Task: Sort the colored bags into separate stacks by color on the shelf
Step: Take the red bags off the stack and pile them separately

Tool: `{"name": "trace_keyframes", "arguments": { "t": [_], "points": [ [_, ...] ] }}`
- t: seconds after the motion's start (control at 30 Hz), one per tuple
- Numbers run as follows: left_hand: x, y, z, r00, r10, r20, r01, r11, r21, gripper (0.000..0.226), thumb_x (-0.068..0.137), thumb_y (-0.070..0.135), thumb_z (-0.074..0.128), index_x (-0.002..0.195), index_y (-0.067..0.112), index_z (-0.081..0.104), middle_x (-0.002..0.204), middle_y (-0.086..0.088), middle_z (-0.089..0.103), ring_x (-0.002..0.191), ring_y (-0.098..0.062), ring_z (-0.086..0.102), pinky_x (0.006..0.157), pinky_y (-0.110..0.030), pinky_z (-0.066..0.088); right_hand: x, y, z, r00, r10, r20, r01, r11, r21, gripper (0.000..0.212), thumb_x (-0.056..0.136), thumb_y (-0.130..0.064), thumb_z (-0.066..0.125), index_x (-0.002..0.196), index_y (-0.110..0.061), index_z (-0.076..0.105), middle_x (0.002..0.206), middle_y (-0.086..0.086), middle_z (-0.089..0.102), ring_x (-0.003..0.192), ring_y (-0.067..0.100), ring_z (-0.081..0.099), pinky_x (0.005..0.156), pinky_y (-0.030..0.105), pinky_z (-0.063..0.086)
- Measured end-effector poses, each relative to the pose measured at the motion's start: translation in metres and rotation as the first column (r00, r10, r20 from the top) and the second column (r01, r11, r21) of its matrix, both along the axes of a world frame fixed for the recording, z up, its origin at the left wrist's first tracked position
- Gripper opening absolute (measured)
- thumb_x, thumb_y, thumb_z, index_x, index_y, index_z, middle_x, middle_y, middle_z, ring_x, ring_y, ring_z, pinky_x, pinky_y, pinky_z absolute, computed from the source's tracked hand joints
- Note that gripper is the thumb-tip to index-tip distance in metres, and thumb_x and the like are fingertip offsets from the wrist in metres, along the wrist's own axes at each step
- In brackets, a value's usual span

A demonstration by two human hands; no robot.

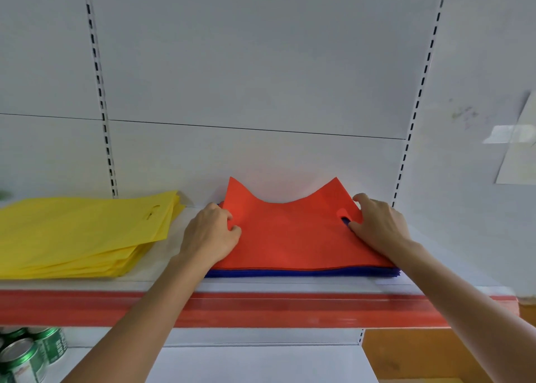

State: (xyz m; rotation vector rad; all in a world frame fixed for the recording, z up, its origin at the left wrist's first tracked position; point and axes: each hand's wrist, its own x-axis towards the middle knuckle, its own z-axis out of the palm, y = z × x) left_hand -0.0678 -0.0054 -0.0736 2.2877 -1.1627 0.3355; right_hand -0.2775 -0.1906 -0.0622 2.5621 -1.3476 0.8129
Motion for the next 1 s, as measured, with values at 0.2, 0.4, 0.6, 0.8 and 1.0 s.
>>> {"name": "trace_keyframes", "arguments": {
  "t": [0.2,0.4,0.6,0.8,1.0],
  "points": [
    [0.002,0.011,0.037,0.996,-0.026,0.084,0.023,0.999,0.038,0.044,0.089,0.033,0.052,0.128,0.014,0.054,0.132,-0.006,0.05,0.122,-0.024,0.046,0.096,-0.032,0.039,0.003,0.008,0.037,0.999,-0.03,-0.027,0.031,0.999,0.014,0.034,0.086,-0.035,0.057,0.114,-0.016,0.059,0.107,0.008,0.064,0.096,0.031,0.06,0.068,0.031,0.038],
    [0.045,0.062,0.069,0.998,-0.004,0.064,0.007,0.999,-0.041,0.046,0.089,0.032,0.053,0.131,0.016,0.052,0.136,-0.001,0.048,0.125,-0.021,0.045,0.096,-0.032,0.038,0.041,0.045,0.067,1.0,-0.02,0.002,0.02,0.999,-0.025,0.031,0.085,-0.03,0.058,0.111,-0.014,0.06,0.105,0.012,0.062,0.096,0.034,0.058,0.069,0.031,0.036],
    [0.131,0.145,0.064,0.998,0.051,0.031,-0.049,0.997,-0.06,0.044,0.089,0.031,0.053,0.13,0.018,0.054,0.136,0.0,0.05,0.126,-0.02,0.044,0.098,-0.033,0.038,0.128,0.117,0.067,0.998,0.058,0.016,-0.058,0.997,-0.05,0.028,0.085,-0.033,0.056,0.105,-0.013,0.06,0.103,0.013,0.062,0.095,0.034,0.059,0.069,0.031,0.037],
    [0.231,0.231,0.061,0.999,0.04,0.035,-0.04,0.999,0.008,0.042,0.088,0.032,0.055,0.128,0.019,0.056,0.135,-0.001,0.052,0.126,-0.022,0.044,0.102,-0.032,0.036,0.217,0.208,0.053,0.998,0.036,0.058,-0.035,0.999,-0.016,0.028,0.085,-0.033,0.056,0.102,-0.011,0.06,0.104,0.014,0.062,0.096,0.035,0.058,0.069,0.031,0.036],
    [0.314,0.312,0.06,1.0,0.002,-0.003,-0.002,0.999,0.046,0.042,0.087,0.03,0.056,0.128,0.019,0.056,0.135,-0.002,0.053,0.126,-0.021,0.045,0.104,-0.031,0.036,0.295,0.291,0.048,0.997,0.026,0.078,-0.023,0.999,-0.037,0.04,0.09,-0.045,0.051,0.109,-0.011,0.061,0.105,0.014,0.063,0.096,0.035,0.058,0.069,0.033,0.035]
  ]
}}
